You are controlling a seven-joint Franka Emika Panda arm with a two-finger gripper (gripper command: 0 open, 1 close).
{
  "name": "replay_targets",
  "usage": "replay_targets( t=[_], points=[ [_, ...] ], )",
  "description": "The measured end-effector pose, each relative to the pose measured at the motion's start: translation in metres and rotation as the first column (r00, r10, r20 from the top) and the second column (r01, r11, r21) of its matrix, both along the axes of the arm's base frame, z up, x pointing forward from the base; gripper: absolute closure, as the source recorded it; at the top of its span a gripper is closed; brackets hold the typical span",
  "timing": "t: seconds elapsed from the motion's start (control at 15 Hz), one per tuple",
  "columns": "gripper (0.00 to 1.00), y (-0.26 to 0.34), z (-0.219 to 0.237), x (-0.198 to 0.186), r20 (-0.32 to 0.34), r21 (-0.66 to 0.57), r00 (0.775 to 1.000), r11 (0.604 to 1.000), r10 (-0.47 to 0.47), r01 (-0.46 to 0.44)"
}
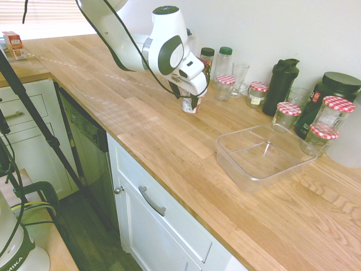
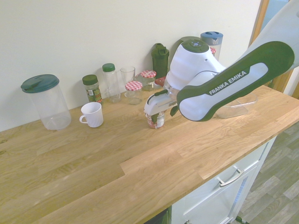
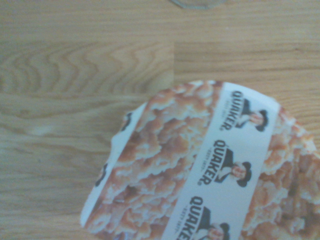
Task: Put the cereal into the container
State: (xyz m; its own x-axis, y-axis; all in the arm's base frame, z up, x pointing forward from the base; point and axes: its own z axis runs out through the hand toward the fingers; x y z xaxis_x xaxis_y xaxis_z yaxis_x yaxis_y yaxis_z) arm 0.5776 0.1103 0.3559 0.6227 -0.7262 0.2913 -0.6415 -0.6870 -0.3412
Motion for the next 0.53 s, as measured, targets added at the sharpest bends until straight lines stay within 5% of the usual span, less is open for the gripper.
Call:
replay_targets(
  t=[0.53],
  points=[
    [0.00, 0.002, -0.029, 0.019, 0.064, 0.050, 0.998, 0.998, 0.020, -0.023]
  ],
)
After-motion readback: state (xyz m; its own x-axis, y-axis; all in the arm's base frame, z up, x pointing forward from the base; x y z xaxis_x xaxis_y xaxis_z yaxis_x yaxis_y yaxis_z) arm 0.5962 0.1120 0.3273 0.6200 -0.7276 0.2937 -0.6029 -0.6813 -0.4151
